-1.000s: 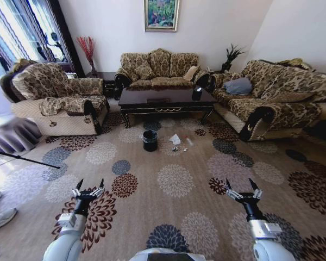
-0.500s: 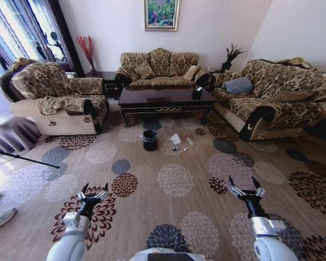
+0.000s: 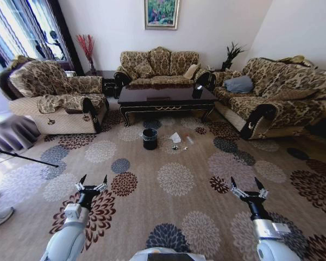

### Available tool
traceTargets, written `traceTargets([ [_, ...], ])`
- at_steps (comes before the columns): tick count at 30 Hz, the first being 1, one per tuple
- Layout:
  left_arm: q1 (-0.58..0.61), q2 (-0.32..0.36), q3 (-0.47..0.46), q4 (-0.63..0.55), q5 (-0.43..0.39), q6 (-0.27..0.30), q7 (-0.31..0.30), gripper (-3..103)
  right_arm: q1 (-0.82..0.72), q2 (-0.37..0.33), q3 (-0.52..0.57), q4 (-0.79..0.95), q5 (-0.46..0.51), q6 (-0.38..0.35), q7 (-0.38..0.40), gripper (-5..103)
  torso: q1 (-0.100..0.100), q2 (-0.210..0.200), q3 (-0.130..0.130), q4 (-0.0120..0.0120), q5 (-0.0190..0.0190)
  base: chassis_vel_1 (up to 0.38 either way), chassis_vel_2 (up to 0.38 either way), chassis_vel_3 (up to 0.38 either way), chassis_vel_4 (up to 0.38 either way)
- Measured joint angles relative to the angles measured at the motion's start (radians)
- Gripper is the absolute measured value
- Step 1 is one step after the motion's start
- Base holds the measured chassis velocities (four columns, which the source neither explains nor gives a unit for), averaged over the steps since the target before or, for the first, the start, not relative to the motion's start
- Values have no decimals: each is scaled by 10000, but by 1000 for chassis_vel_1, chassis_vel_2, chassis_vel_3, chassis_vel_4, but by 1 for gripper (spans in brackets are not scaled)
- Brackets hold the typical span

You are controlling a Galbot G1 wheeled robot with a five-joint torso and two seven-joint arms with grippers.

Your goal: Move to the front of the table and pick up the trash from the floor, then place it into the trash bin.

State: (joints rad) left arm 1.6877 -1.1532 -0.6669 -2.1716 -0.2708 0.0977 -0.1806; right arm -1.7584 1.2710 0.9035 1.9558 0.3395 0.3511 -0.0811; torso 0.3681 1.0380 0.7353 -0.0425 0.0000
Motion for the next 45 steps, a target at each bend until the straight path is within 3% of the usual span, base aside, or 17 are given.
traceTargets([
  [11, 223, -457, -135, 182, -118, -62, 32, 100, -34, 60, -101, 126, -264, -71, 6, 100, -243, -555, -316, 2, 0, 0, 0, 0, 0],
  [33, 120, -528, 328, 808, -79, -198, 231, 100, 20, 150, -242, 1, -460, -110, 45, 100, -640, -1480, -843, 1, 0, 0, 0, 0, 0],
  [45, 122, -456, 158, 1162, -575, -162, 204, 100, 184, 236, -372, -356, -644, -79, 103, 100, -928, -2143, -1218, 2, -1, 0, 0, 0, 0],
])
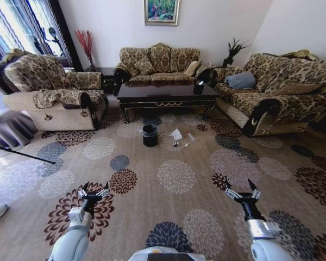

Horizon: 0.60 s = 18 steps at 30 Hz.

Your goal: Move to the front of the table and pick up the trash from the floor, then place it into the trash bin.

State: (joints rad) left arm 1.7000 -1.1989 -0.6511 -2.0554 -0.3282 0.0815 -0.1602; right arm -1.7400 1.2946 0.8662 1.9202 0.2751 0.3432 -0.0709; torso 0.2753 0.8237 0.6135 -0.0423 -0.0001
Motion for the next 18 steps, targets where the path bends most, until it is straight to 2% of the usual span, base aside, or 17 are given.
traceTargets([
  [6, 18, 108, -51, -9, -182, 113, -13, 100, -27, 136, -71, 82, 384, 0, -39, 100, -105, -257, -153, 0, 0, 0, 0, 0, 0],
  [18, -108, 73, 75, 24, -22, 28, -75, 100, -69, 127, -43, -7, 312, 148, -169, 100, -314, -736, -425, -1, 1, 0, 0, 0, 0],
])
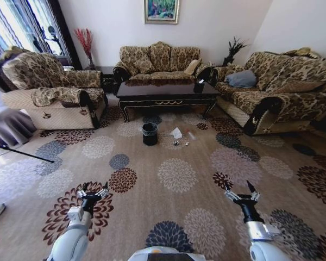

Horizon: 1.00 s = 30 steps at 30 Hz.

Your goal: Move to the front of the table and pick up the trash from the floor, then place it into the trash bin.

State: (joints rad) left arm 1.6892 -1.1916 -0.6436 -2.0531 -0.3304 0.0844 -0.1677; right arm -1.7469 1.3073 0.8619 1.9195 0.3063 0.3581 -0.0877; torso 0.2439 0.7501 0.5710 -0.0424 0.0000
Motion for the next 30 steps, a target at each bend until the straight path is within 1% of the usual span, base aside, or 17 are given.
traceTargets([
  [3, 2, 33, -2, -151, 46, -1, -25, 100, 1, -20, 17, -17, 27, 5, -12, 100, -66, -171, -96, 1, 1, 0, 0, 0, 0],
  [5, -18, 34, -1, -170, 86, -10, -55, 100, -9, -16, 17, -12, 55, 4, -12, 100, -80, -207, -119, 1, 1, 0, 0, 0, 0],
  [6, -64, 27, -2, -189, 229, -100, -116, 100, -26, -5, 9, 20, 72, 2, -13, 100, -104, -266, -156, 1, 1, 0, 0, 0, 0],
  [7, -112, 16, -10, -196, 483, -326, -149, 100, -36, 7, 2, 44, 64, 2, -13, 100, -124, -311, -183, 1, 0, 0, 0, 0, 0],
  [8, -198, 8, -51, -210, 928, -773, -207, 100, -37, 20, -6, 58, 22, 2, -13, 100, -154, -385, -225, 0, -1, 0, 0, 0, 0],
  [10, -290, 19, -120, -270, 1281, -1232, -261, 100, -37, 24, -17, 58, -24, 2, -13, 100, -192, -483, -283, 0, 0, 0, 0, 0, 0],
  [11, -290, 19, -120, -270, 1281, -1232, -261, 100, -37, 24, -17, 58, -24, 2, -13, 100, -192, -483, -283, 0, 0, 0, 0, 0, 0],
  [13, -334, 49, -193, -331, 1441, -1614, -262, 100, -43, 34, -34, 94, 38, -32, -4, 100, -226, -563, -331, -1, 2, 0, 0, 0, 0],
  [14, -348, 71, -237, -353, 1584, -1909, -262, 100, -43, 57, -71, 191, 171, -105, 14, 100, -252, -628, -372, -1, 2, 0, 0, 0, 0],
  [16, -335, 90, -253, -352, 1809, -2251, -262, 100, -21, 85, -127, 300, 275, -186, 43, 100, -293, -724, -426, 0, -1, 0, 0, 0, 0],
  [17, -335, 90, -253, -352, 1809, -2251, -262, 100, -21, 85, -127, 300, 275, -186, 43, 100, -293, -724, -426, 0, -1, 0, 0, 0, 0],
  [19, -272, 109, -223, -339, 2073, -2536, -214, 100, 13, 108, -199, 357, 289, -241, 88, 100, -339, -828, -485, 1, 1, 0, 0, 0, 0],
  [23, -241, 114, -52, -304, 2159, -2603, -69, 100, 22, 121, -227, 366, 276, -260, 117, 100, -402, -975, -571, 1, 0, 0, 0, 0, 0],
  [26, -368, 114, 259, -244, 2264, -2587, 24, 100, -13, 135, -190, 362, 265, -262, 123, 100, -470, -1158, -679, 0, 1, 0, 0, 0, 0],
  [27, -368, 114, 259, -244, 2264, -2587, 24, 100, -13, 135, -190, 362, 265, -262, 123, 100, -470, -1158, -679, 0, 1, 0, 0, 0, 0],
  [30, -433, 214, 591, -268, 2180, -2356, 187, 100, -78, 143, -127, 349, 257, -258, 124, 100, -541, -1317, -771, 0, 1, 0, 0, 0, 0],
])
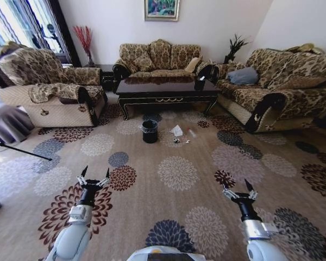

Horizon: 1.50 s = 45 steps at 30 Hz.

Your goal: Move to the front of the table and pick up the trash from the floor, then place it into the trash bin.

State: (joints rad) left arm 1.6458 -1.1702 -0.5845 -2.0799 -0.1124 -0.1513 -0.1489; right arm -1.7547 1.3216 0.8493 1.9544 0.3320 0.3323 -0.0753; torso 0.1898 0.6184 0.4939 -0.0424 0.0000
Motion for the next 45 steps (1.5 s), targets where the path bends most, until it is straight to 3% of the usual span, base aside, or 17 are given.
traceTargets([
  [13, 246, 378, 387, -121, -175, 163, 561, 100, -7, 23, 20, 10, -174, -3, 76, 100, -202, -541, -340, 1, 0, 0, 0, 0, 0],
  [27, 393, 373, 175, -339, -301, 288, 396, 100, -61, -23, -28, -92, -401, 92, 49, 100, -409, -1072, -660, 0, 0, 0, 0, 0, 0],
  [45, 686, -172, 234, -249, -187, 242, 291, 100, 28, 53, -81, -127, -422, 93, 60, 100, -698, -1842, -1144, 1, 0, 0, 0, 0, 0],
])
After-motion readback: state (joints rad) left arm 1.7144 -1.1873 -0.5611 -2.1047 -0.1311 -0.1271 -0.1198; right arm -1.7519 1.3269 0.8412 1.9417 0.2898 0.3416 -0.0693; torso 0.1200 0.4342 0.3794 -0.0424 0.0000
